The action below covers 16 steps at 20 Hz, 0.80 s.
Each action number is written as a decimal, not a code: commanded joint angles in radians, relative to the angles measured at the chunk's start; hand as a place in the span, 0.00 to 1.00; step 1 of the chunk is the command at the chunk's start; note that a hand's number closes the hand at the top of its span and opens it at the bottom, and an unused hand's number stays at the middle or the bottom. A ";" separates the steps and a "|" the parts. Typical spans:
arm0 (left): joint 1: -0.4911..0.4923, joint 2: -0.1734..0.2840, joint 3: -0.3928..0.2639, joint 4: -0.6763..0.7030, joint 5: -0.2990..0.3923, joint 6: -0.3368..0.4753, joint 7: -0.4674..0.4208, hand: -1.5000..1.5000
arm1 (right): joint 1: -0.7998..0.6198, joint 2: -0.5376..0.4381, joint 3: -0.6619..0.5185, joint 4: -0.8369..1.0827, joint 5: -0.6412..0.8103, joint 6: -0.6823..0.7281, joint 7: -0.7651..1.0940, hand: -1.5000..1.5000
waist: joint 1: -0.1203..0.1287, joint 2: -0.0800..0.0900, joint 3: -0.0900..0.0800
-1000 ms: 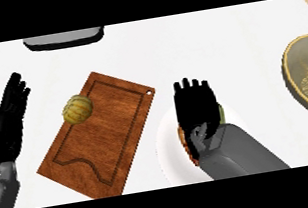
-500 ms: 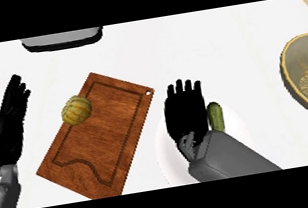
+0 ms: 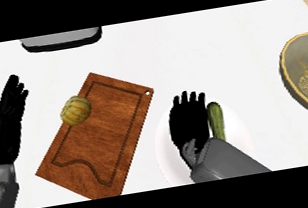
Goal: Pick the croissant from the plate and place it in the bowl
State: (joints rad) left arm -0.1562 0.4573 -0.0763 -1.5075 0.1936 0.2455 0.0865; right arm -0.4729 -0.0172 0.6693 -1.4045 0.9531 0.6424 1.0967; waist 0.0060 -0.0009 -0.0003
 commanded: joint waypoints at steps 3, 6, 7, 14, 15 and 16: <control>-0.024 0.017 0.050 0.016 0.004 -0.042 0.021 0.50 | 0.034 0.014 -0.007 0.050 0.081 -0.060 0.064 0.00 | -0.005 0.001 0.000; 0.049 0.001 0.050 0.005 0.002 -0.063 -0.042 0.50 | -0.030 0.016 -0.028 0.109 0.054 -0.071 0.086 0.00 | 0.006 0.001 0.000; -0.026 -0.015 0.029 -0.004 -0.034 -0.026 0.028 0.50 | -0.051 0.016 -0.027 0.146 0.046 -0.091 0.072 0.00 | 0.003 0.002 0.000; 0.046 -0.045 0.050 -0.009 -0.040 -0.058 -0.032 0.50 | -0.002 0.017 -0.014 0.120 -0.068 -0.070 0.120 1.00 | 0.005 0.000 0.000; 0.012 -0.048 0.050 -0.036 -0.057 -0.040 0.017 0.50 | 0.018 0.017 -0.054 0.178 0.010 -0.150 0.002 1.00 | 0.000 0.001 0.000; -0.015 -0.052 0.051 -0.036 -0.055 -0.041 0.058 0.50 | -0.058 0.017 -0.057 0.297 0.026 -0.150 -0.079 1.00 | 0.003 0.002 0.001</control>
State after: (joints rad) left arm -0.1491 0.4125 -0.0365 -1.5228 0.1483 0.2081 0.0990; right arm -0.5035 -0.0095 0.6200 -1.2503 0.9661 0.5572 1.0361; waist 0.0090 -0.0052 -0.0017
